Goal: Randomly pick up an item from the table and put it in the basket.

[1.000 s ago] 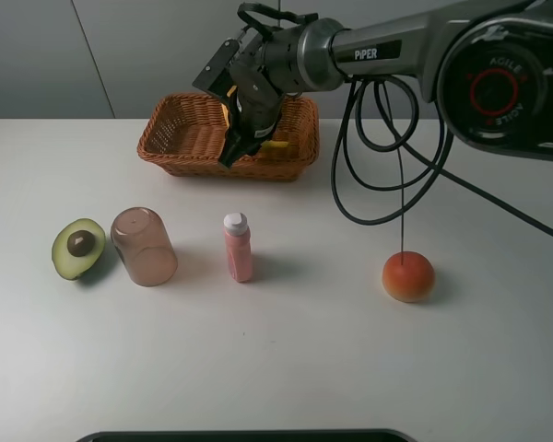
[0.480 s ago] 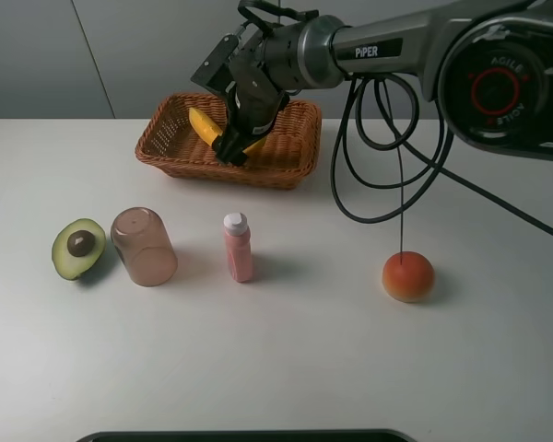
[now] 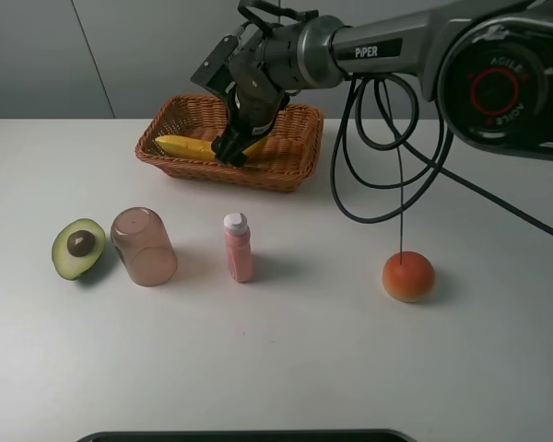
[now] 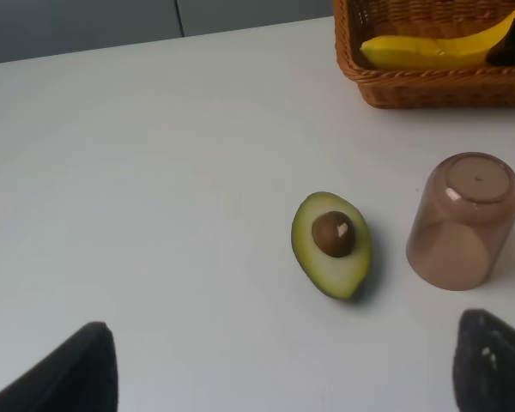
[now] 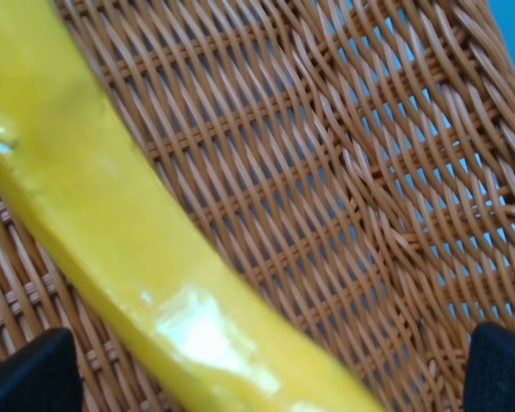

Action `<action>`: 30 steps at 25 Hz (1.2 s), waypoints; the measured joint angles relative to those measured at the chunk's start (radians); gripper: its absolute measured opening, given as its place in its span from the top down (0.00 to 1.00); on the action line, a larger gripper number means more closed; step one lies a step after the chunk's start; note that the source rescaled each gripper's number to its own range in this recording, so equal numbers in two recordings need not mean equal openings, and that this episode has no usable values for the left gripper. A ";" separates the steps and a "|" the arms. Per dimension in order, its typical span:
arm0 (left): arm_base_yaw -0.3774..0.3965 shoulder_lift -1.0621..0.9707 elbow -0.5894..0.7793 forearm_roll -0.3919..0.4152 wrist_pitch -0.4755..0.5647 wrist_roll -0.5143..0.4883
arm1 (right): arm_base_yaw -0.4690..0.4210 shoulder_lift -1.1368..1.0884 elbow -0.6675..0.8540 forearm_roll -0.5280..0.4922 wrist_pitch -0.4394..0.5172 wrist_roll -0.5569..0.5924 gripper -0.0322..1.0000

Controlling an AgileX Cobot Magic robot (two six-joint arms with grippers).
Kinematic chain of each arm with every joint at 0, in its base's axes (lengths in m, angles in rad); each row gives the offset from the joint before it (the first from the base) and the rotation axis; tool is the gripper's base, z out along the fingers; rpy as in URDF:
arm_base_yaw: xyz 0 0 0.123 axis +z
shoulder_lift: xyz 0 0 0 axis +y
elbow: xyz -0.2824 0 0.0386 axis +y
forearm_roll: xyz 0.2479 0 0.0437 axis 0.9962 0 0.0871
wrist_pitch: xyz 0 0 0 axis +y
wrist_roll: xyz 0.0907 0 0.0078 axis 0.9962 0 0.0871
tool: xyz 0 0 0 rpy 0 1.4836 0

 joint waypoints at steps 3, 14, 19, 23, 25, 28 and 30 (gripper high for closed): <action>0.000 0.000 0.000 0.000 0.000 0.000 | 0.000 0.001 -0.047 0.000 0.044 -0.010 0.07; 0.000 0.000 0.000 0.000 0.000 0.000 | -0.005 -0.142 -0.304 -0.018 0.286 -0.015 0.07; 0.000 0.000 0.000 0.000 0.000 0.000 | -0.090 -0.299 -0.350 0.128 0.449 -0.003 0.07; 0.000 0.000 0.000 0.000 0.000 0.007 | -0.213 -0.422 -0.352 0.271 0.590 0.000 0.07; 0.000 0.000 0.000 0.000 0.000 0.007 | -0.274 -0.484 -0.343 0.294 0.603 -0.003 0.06; 0.000 0.000 0.000 0.000 0.000 0.007 | -0.356 -0.589 -0.292 0.327 0.609 -0.011 0.06; 0.000 0.000 0.000 0.000 0.000 0.007 | -0.405 -0.662 -0.247 0.345 0.611 -0.027 0.06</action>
